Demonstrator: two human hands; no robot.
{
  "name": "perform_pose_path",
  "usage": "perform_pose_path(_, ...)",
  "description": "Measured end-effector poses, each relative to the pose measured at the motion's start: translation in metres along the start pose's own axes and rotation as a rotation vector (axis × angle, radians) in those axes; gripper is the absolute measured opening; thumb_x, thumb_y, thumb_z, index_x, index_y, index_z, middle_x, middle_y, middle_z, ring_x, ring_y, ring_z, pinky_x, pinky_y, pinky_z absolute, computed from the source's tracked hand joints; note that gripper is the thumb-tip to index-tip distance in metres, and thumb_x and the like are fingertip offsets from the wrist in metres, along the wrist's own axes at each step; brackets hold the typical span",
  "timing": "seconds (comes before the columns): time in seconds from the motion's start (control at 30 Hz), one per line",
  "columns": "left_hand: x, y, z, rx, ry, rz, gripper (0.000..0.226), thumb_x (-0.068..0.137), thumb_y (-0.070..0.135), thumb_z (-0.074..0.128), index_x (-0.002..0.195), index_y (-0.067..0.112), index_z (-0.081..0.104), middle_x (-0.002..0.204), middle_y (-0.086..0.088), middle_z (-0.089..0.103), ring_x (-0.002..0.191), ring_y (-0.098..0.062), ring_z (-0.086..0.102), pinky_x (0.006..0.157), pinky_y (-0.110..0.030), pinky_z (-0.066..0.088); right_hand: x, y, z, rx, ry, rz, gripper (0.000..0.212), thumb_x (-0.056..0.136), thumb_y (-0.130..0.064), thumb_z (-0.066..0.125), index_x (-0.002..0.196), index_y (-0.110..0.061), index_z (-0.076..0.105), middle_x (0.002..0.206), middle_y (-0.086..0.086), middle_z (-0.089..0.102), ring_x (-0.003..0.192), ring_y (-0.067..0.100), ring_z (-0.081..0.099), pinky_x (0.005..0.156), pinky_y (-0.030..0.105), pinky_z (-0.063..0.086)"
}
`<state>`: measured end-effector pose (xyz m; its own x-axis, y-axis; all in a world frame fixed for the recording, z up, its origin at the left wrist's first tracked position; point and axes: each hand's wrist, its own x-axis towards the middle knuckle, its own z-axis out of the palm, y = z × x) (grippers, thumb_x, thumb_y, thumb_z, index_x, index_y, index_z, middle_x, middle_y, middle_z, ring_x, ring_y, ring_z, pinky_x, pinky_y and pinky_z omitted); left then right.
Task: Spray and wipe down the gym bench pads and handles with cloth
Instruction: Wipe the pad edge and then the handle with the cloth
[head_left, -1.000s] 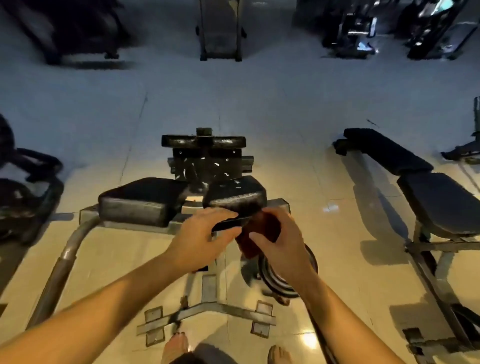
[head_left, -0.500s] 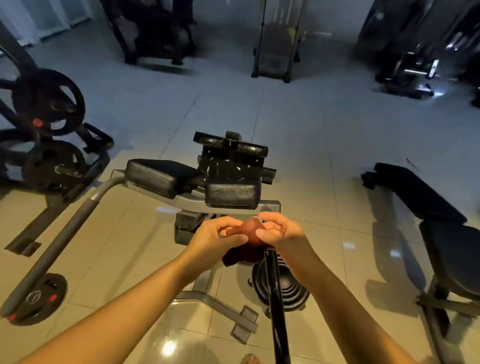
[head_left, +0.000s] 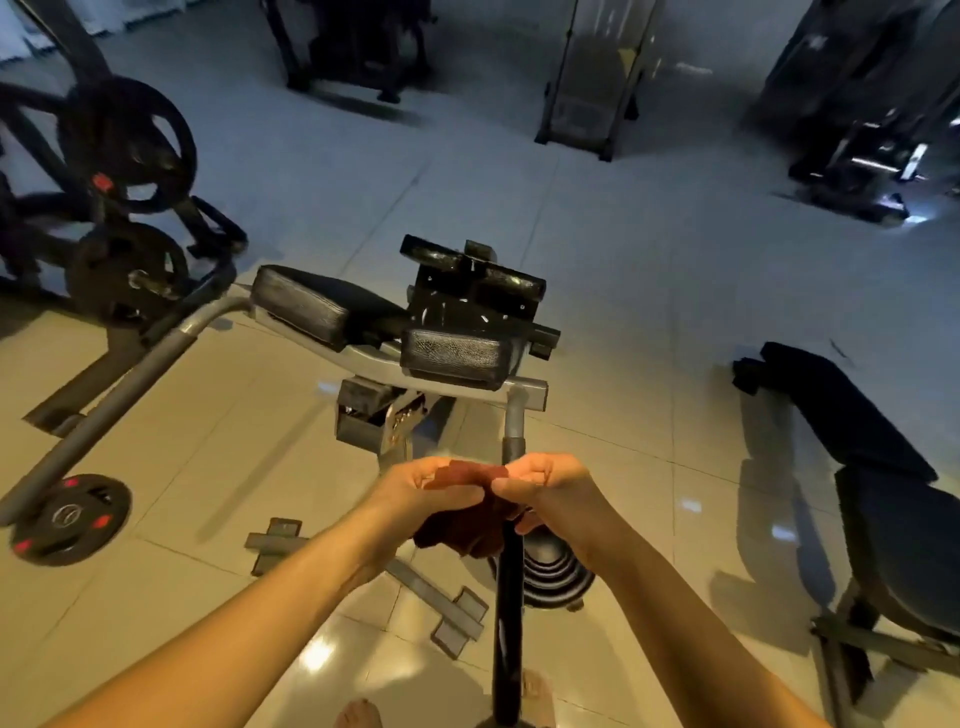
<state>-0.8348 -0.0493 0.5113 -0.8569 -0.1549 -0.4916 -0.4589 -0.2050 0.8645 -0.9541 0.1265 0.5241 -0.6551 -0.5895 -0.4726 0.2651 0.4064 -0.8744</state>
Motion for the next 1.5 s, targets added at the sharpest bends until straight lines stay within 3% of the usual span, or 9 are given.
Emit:
perform_pose_path(0.17, -0.005, -0.004, 0.014, -0.024, 0.406, 0.017, 0.035, 0.08, 0.012, 0.086, 0.109, 0.026, 0.073, 0.105, 0.001, 0.075, 0.101, -0.02, 0.071, 0.078, -0.028, 0.06, 0.028, -0.002, -0.04, -0.077, -0.055, 0.004, 0.014, 0.094, -0.007, 0.068, 0.088, 0.005, 0.071, 0.068, 0.013, 0.064, 0.058, 0.019, 0.061, 0.049, 0.025, 0.048)
perform_pose_path(0.27, 0.012, -0.009, 0.014, 0.247, 0.594, 0.084, 0.037, 0.077, 0.025, 0.089, 0.109, 0.029, 0.072, 0.103, 0.006, 0.073, 0.098, -0.015, 0.069, 0.082, -0.034, 0.06, 0.067, -0.005, -0.066, -0.25, 0.038, -0.036, 0.025, 0.098, -0.012, 0.065, 0.074, -0.007, 0.066, 0.064, 0.011, 0.057, 0.056, 0.016, 0.052, 0.048, 0.024, 0.043)
perform_pose_path(0.4, 0.039, -0.005, 0.035, 0.512, 0.697, 0.188, 0.025, 0.08, 0.036, 0.085, 0.098, 0.039, 0.068, 0.093, 0.017, 0.069, 0.09, -0.01, 0.067, 0.078, -0.039, 0.06, 0.095, -0.001, -0.057, -0.276, -0.024, 0.059, 0.028, 0.101, -0.029, 0.063, 0.09, -0.006, 0.071, 0.074, 0.008, 0.062, 0.061, 0.013, 0.055, 0.053, 0.024, 0.044)
perform_pose_path(0.57, 0.07, -0.008, 0.057, 0.571, 0.594, 0.264, 0.018, 0.089, 0.023, 0.075, 0.107, 0.028, 0.077, 0.095, 0.009, 0.074, 0.089, -0.008, 0.068, 0.087, -0.042, 0.056, 0.103, 0.01, -0.049, -0.213, -0.05, 0.119, 0.027, 0.099, -0.033, 0.066, 0.106, -0.008, 0.072, 0.095, 0.01, 0.074, 0.077, 0.015, 0.067, 0.059, 0.024, 0.051)
perform_pose_path(0.67, 0.065, -0.019, 0.061, 0.496, 0.526, 0.27, 0.029, 0.092, 0.013, 0.071, 0.115, 0.029, 0.076, 0.102, 0.005, 0.071, 0.094, -0.007, 0.064, 0.087, -0.03, 0.052, 0.105, 0.012, -0.049, -0.198, -0.037, 0.114, 0.026, 0.099, -0.032, 0.066, 0.11, -0.009, 0.07, 0.101, 0.01, 0.075, 0.075, 0.012, 0.068, 0.06, 0.024, 0.05)
perform_pose_path(1.07, -0.017, -0.093, 0.102, 0.53, 0.556, 0.254, 0.031, 0.09, 0.014, 0.076, 0.111, 0.036, 0.077, 0.107, 0.013, 0.058, 0.105, -0.003, 0.055, 0.089, -0.021, 0.048, 0.108, 0.024, -0.052, -0.279, -0.122, 0.062, 0.026, 0.1, -0.032, 0.064, 0.099, -0.007, 0.074, 0.076, 0.004, 0.067, 0.065, 0.009, 0.06, 0.063, 0.025, 0.046)
perform_pose_path(1.13, -0.002, -0.081, 0.106, 0.504, 0.619, 0.29, 0.034, 0.091, 0.016, 0.075, 0.111, 0.043, 0.075, 0.103, 0.014, 0.06, 0.102, -0.002, 0.056, 0.088, -0.019, 0.048, 0.107, 0.027, -0.051, -0.29, -0.113, 0.039, 0.03, 0.1, -0.032, 0.063, 0.097, -0.004, 0.074, 0.072, 0.004, 0.064, 0.062, 0.009, 0.058, 0.061, 0.025, 0.045)
perform_pose_path(1.3, 0.057, -0.031, 0.091, 0.548, 0.734, 0.344, 0.022, 0.091, 0.021, 0.073, 0.109, 0.032, 0.079, 0.097, 0.006, 0.064, 0.094, -0.008, 0.057, 0.084, -0.026, 0.045, 0.107, 0.022, -0.052, -0.297, -0.115, 0.034, 0.027, 0.101, -0.032, 0.063, 0.091, -0.009, 0.072, 0.072, 0.002, 0.065, 0.058, 0.009, 0.061, 0.057, 0.025, 0.044)
perform_pose_path(1.5, 0.005, -0.098, 0.096, 0.438, 0.509, 0.198, 0.017, 0.09, 0.022, 0.077, 0.103, 0.032, 0.08, 0.099, 0.011, 0.061, 0.097, -0.007, 0.06, 0.09, -0.03, 0.05, 0.108, 0.021, -0.061, -0.298, -0.144, 0.056, 0.024, 0.101, -0.032, 0.063, 0.099, -0.01, 0.073, 0.077, 0.001, 0.068, 0.065, 0.01, 0.063, 0.061, 0.025, 0.049)
